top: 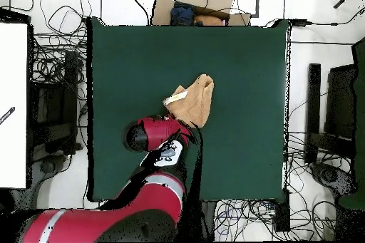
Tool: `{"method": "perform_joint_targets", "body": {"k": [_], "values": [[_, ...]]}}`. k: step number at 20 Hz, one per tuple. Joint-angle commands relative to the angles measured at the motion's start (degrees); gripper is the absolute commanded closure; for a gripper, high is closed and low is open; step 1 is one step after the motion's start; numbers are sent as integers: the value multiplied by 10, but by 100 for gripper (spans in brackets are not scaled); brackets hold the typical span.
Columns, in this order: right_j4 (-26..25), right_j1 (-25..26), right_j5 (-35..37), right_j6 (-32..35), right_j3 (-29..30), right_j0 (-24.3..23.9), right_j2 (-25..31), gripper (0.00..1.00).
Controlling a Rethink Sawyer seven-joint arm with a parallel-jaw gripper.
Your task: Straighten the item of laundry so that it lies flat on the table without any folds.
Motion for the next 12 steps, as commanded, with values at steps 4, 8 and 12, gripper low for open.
{"method": "perform_joint_targets", "body": {"k": [4,8,12], "values": [[29,60,-17,130,-60,29,-70,0],[32,61,-14,128,-64,37,-80,0],[31,59,-3,123,-71,47,-94,0]]}}
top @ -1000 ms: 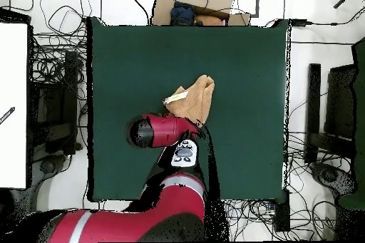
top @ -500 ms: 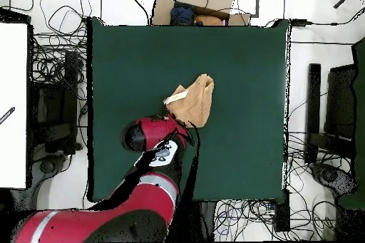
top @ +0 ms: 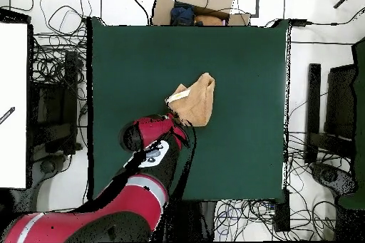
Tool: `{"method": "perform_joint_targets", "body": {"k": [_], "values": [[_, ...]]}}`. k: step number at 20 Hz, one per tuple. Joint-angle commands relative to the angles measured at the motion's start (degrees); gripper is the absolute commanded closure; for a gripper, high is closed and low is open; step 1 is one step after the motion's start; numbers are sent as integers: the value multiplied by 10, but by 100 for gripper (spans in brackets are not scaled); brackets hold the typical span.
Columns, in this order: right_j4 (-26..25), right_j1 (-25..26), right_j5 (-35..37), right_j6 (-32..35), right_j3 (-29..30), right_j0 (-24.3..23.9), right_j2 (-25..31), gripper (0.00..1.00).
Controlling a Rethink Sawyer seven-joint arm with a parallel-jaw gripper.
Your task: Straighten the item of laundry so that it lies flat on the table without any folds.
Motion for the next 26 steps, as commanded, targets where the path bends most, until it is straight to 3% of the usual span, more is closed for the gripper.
{"method": "perform_joint_targets", "body": {"k": [1,26], "values": [[24,30,2,123,-45,4,-40,0],[47,38,44,126,-66,54,-84,0]]}}
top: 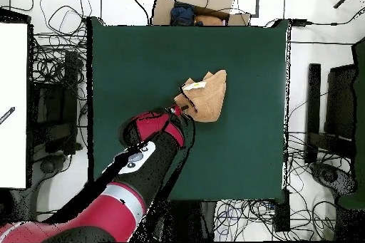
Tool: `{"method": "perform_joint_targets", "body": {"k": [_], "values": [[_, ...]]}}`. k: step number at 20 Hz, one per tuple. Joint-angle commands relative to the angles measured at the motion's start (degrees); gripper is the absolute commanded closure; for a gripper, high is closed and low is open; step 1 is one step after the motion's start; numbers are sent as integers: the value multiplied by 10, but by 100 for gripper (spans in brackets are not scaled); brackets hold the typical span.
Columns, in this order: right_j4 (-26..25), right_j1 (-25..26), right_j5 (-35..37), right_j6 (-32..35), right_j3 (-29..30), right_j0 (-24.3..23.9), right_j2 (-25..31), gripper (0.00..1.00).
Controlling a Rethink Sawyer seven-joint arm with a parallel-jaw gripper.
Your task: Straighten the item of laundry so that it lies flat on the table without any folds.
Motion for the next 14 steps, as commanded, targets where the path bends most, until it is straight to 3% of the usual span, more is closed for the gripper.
{"method": "perform_joint_targets", "body": {"k": [1,14], "values": [[36,15,44,125,-25,1,13,0],[40,45,19,135,-39,5,0,0]]}}
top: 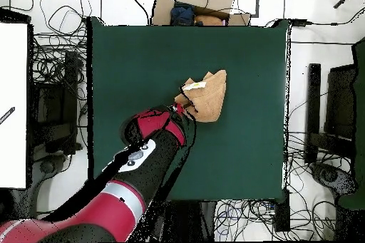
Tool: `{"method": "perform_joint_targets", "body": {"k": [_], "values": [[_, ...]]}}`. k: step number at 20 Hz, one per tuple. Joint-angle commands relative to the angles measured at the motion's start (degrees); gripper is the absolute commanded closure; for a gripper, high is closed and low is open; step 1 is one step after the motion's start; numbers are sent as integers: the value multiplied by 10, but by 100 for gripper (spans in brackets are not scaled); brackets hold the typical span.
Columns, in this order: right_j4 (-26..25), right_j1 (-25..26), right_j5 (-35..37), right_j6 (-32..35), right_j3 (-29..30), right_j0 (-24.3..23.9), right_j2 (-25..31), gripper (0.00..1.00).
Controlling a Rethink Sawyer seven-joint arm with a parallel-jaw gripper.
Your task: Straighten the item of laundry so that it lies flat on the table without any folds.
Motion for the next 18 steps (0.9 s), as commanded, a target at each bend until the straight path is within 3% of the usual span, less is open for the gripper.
{"method": "perform_joint_targets", "body": {"k": [1,18], "values": [[39,39,17,136,-30,9,5,0],[36,3,58,107,-26,7,-4,0]]}}
